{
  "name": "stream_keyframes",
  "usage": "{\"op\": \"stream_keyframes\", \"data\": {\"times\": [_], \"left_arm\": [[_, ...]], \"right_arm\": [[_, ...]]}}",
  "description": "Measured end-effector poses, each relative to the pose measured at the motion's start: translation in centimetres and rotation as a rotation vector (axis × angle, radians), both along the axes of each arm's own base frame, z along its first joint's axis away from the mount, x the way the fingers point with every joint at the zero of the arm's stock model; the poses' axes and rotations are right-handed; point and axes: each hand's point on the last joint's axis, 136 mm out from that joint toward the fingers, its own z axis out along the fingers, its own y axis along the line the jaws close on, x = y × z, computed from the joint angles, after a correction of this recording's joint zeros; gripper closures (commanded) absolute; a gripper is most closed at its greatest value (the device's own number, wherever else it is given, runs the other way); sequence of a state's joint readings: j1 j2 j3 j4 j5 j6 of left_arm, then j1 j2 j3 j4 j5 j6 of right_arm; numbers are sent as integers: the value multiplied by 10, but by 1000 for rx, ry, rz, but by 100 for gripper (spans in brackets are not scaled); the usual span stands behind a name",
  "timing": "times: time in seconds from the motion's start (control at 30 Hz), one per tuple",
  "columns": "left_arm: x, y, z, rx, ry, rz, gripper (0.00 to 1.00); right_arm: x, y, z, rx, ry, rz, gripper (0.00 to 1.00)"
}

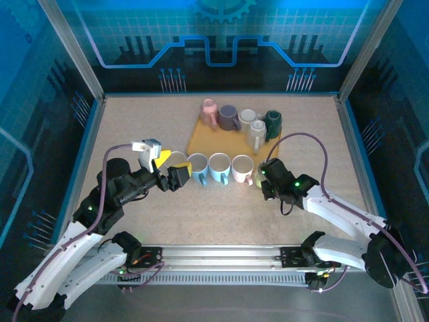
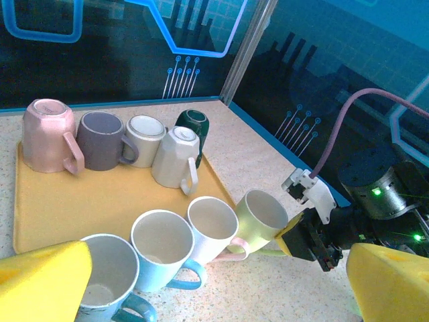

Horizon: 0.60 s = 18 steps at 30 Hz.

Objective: Turn the mug right side up

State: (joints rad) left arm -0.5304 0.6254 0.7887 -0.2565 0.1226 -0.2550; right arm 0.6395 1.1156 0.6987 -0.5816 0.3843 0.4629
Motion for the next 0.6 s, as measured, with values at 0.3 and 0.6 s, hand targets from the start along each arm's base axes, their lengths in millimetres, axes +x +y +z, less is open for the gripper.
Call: {"op": "stream_keyframes", "data": {"times": [0.3,0.6], "left_arm": [[0,0,0,1,2,0,1],[1,-1,-2,4,7,-1,1]], "right_arm": [[6,-1,-11,-24,8,-13,95],[10,0,-12,-26,13,-19,89]]}}
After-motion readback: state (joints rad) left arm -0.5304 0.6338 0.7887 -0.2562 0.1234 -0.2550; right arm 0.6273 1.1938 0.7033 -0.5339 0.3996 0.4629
